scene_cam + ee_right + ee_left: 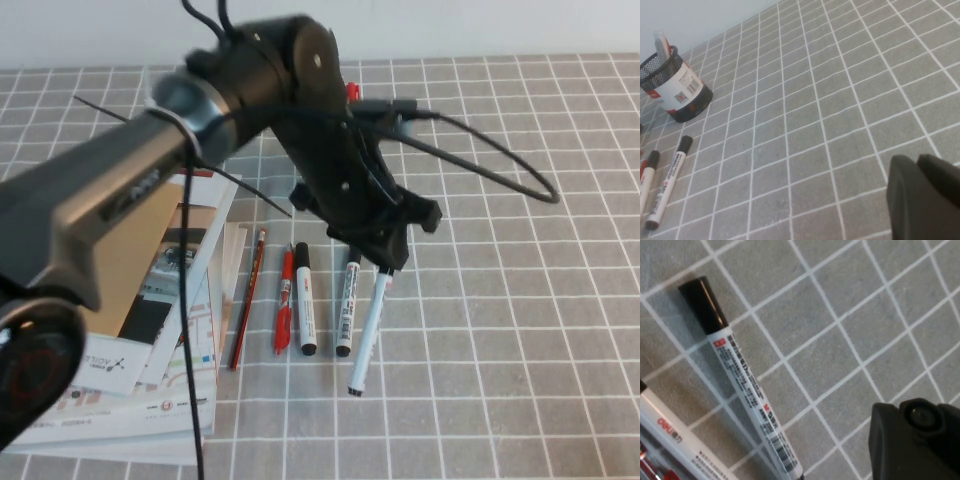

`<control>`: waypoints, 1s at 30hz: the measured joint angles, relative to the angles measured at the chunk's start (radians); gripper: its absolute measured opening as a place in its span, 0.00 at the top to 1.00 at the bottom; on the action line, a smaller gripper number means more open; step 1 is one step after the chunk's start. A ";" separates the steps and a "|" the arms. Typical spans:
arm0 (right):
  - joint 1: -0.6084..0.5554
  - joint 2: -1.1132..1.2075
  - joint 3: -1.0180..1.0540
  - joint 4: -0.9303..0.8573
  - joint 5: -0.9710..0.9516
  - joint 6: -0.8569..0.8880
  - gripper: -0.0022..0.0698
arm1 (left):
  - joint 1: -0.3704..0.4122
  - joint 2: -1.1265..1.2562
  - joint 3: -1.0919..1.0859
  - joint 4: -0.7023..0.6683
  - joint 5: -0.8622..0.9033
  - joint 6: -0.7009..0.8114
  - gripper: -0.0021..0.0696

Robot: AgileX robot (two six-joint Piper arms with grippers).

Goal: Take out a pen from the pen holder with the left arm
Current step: 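Take a marker out of the pen holder and lay it on the table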

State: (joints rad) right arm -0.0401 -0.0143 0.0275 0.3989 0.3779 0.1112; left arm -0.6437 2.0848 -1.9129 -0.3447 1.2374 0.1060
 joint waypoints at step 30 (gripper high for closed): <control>0.000 0.000 0.000 0.000 0.000 0.000 0.99 | 0.048 0.148 0.000 -0.019 -0.295 -0.134 0.81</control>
State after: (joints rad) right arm -0.0401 -0.0143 0.0275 0.3989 0.3779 0.1112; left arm -0.5961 2.2324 -1.9129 -0.3642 0.9422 -0.0284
